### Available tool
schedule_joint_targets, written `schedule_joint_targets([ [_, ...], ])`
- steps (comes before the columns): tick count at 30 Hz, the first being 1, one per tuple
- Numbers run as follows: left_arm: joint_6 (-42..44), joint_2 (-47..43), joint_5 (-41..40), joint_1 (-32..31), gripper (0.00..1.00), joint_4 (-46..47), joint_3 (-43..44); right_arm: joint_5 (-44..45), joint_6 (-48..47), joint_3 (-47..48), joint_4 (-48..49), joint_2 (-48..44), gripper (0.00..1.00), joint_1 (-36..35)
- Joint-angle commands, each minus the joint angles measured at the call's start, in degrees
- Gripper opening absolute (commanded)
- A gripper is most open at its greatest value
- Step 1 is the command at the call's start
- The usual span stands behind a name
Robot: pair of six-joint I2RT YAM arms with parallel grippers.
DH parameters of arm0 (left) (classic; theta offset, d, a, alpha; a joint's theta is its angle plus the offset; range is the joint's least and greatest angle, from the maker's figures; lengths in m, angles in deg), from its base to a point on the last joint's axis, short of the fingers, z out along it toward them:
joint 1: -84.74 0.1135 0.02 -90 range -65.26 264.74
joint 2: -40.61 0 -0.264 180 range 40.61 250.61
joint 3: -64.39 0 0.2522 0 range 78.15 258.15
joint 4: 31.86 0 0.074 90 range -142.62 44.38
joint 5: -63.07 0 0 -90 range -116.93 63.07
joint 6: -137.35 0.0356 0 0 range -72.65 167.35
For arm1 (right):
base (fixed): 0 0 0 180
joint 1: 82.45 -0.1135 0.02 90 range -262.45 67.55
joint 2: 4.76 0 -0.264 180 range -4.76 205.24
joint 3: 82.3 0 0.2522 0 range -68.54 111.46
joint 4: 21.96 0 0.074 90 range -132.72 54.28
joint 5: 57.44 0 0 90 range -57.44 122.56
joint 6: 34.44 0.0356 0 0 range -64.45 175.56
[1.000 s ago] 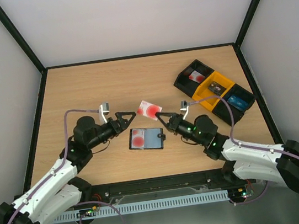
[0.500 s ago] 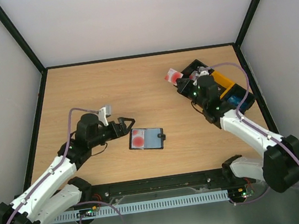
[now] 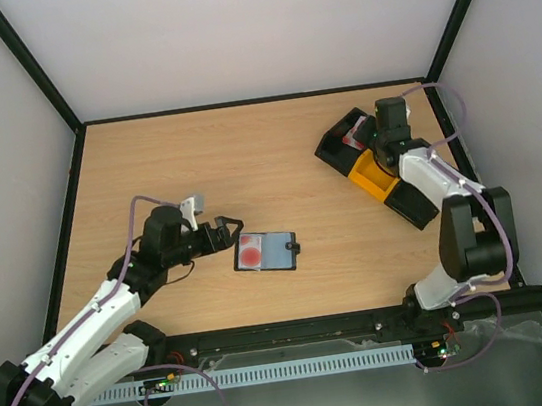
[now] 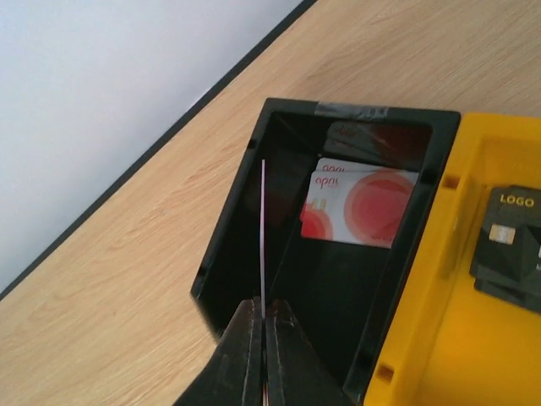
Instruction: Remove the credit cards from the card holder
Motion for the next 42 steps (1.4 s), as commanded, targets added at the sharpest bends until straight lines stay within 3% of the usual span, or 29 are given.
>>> schedule_joint_targets([
  [1, -0.7, 0.8, -0.5, 0.3, 0.97, 1.6, -1.3, 0.1, -1.6, 6.3, -4.4, 6.0, 0.02, 1.9],
  [8, -2.0, 4.3, 1.1, 0.2, 0.97, 4.1, -2.5, -2.5, -1.2, 14.0, -5.9, 15.3, 0.02, 3.4],
  [25, -4.4, 6.7, 0.7, 0.2, 0.96, 6.2, -3.8, -3.3, -0.2, 22.1, -5.9, 29.0, 0.02, 5.6],
  [39, -4.9, 11.5, 1.9, 0.2, 0.96, 8.8, -4.8, 0.7, -2.1, 24.5, -9.7, 27.8, 0.17, 5.7],
  [42, -4.7, 11.5, 1.8, 0.3, 0.97, 8.8, -4.9, 0.6, -2.5, 24.8, -11.0, 27.1, 0.24, 5.7],
])
